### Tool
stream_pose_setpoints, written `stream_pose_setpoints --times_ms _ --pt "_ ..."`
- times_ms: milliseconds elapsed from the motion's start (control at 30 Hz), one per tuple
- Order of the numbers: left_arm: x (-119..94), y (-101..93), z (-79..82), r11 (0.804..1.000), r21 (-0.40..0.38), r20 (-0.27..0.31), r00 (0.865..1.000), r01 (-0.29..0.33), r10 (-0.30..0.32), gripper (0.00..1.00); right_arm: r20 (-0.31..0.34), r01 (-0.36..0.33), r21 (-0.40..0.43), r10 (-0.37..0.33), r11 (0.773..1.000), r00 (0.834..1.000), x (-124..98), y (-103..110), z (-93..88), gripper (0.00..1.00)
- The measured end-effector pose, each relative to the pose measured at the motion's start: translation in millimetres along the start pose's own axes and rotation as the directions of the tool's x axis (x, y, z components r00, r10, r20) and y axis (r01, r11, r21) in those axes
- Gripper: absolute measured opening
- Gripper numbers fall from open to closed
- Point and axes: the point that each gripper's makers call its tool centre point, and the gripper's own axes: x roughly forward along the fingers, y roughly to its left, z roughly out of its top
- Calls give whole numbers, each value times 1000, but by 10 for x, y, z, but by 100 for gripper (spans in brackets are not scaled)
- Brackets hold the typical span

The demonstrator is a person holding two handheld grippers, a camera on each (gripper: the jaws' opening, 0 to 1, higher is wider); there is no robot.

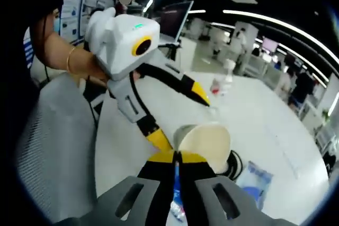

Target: Arrange the tabletop items into an orderly group along one side of the table until the central work area is clear of visible clutter.

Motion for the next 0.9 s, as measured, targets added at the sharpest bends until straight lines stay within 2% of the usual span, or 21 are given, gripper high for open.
stream_pose_setpoints --times_ms 233,367,700,900 --pt "13 -109 13 997 63 -15 999 53 -52 51 -39 -34 -46 32 998 999 -29 62 -40 0" --pt "11 -151 31 993 92 -17 997 72 -70 52 -51 -62 -60 59 996 997 -57 101 -51 0" --pt "-3 -296 61 985 110 -24 991 132 -130 46 -52 -123 -110 118 986 992 -144 188 -32 0" --pt "-21 -363 80 982 111 -27 988 154 -152 40 -50 -131 -124 125 984 991 -177 205 -25 0"
